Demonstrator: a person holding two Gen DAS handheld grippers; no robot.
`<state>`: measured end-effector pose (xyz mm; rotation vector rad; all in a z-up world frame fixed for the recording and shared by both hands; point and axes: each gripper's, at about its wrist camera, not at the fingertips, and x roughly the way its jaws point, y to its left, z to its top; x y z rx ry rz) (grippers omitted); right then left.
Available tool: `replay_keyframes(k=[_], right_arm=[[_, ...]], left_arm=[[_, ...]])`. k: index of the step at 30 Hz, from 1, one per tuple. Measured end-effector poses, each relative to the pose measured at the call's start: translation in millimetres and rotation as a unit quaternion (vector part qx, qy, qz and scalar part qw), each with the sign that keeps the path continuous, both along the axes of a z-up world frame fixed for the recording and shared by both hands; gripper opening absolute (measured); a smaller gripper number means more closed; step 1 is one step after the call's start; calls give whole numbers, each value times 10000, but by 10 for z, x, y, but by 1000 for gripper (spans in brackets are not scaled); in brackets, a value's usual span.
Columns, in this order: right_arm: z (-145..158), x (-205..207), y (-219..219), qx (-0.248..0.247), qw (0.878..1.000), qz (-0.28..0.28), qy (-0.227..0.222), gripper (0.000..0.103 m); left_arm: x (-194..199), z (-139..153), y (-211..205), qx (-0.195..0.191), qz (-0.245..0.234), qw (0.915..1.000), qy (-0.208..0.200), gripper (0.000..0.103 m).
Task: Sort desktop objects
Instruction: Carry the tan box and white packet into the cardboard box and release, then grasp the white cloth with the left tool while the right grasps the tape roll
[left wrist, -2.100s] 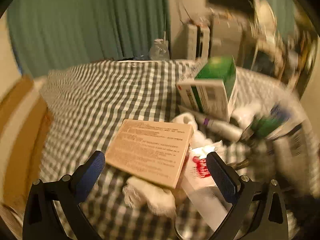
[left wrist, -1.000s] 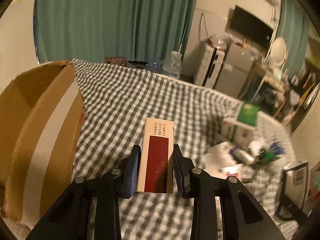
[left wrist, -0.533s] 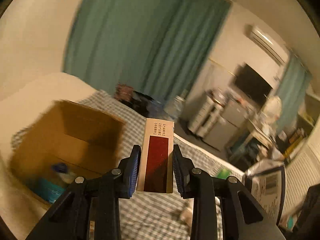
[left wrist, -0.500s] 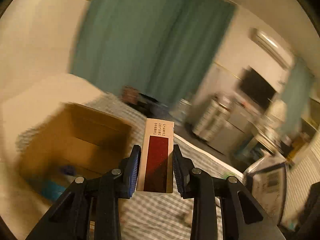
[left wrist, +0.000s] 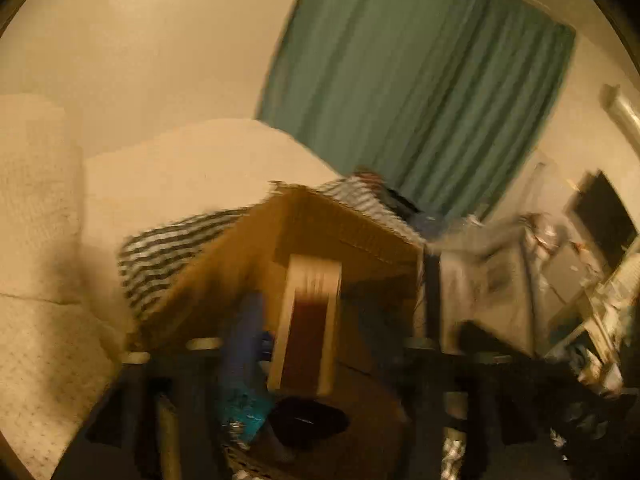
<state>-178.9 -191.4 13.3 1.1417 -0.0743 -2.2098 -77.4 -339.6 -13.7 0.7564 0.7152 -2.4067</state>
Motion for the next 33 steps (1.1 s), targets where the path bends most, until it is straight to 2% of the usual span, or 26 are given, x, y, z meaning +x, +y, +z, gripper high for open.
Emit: replay_keyframes(k=[1, 2, 3, 5, 8, 10, 14, 16, 17, 19, 21, 23, 26, 27, 29, 33], right_arm=[[46, 11, 28, 19, 9999, -123, 67, 66], [81, -8, 124, -84, 9996, -241, 108, 73], [123, -16, 219, -229, 9991, -324, 131, 73], [227, -20, 426, -447, 9976, -504, 175, 73], [408, 91, 850, -455, 9940, -839, 525, 73], [510, 236, 1215, -316, 9893, -1121, 878, 73], [579, 502, 1927, 281, 9745, -1758, 1363, 73], [474, 650, 2340, 450, 9680, -2080, 1326, 73], [394, 723, 2521, 529, 9649, -2242, 1263, 73], [160, 821, 2839, 600, 9607, -2504, 1041, 73], [-119, 924, 3155, 578, 9556, -2785, 767, 73], [-401, 992, 3417, 419, 9526, -2964, 539, 73], [-883, 1039, 3552, 261, 9505, -3093, 130, 73], [-1021, 1037, 3598, 237, 9497, -3121, -12, 73], [-1236, 1024, 3700, 172, 9484, -3138, -419, 73], [-1358, 879, 3778, 0, 9492, -3117, -419, 73]], left_arm=[[19, -8, 8, 8, 104, 9999, 46, 100], [98, 47, -29, 10, 165, 9996, 211, 102], [139, 83, -27, 4, 181, 9993, 323, 103], [144, 146, 7, -12, 206, 9994, 266, 103], [105, 250, 181, -65, -82, 9997, 240, 103], [64, 337, 394, -180, -357, 9987, 306, 103], [-113, 490, 1135, -447, -1173, 9918, 245, 103], [-175, 477, 1495, -516, -1606, 9855, 206, 103], [-240, 423, 1770, -441, -1978, 9791, 148, 103], [-301, 260, 2098, -316, -2301, 9727, -10, 103], [-365, -31, 2452, -192, -2560, 9661, -275, 103], [-408, -370, 2765, -265, -2830, 9576, -472, 103], [-528, -718, 3144, -689, -3194, 9407, -915, 103], [-601, -845, 3285, -854, -3369, 9315, -1074, 103], [-639, -965, 3380, -890, -3557, 9230, -1166, 103], [-660, -1147, 3476, -921, -3622, 9183, -1308, 103]])
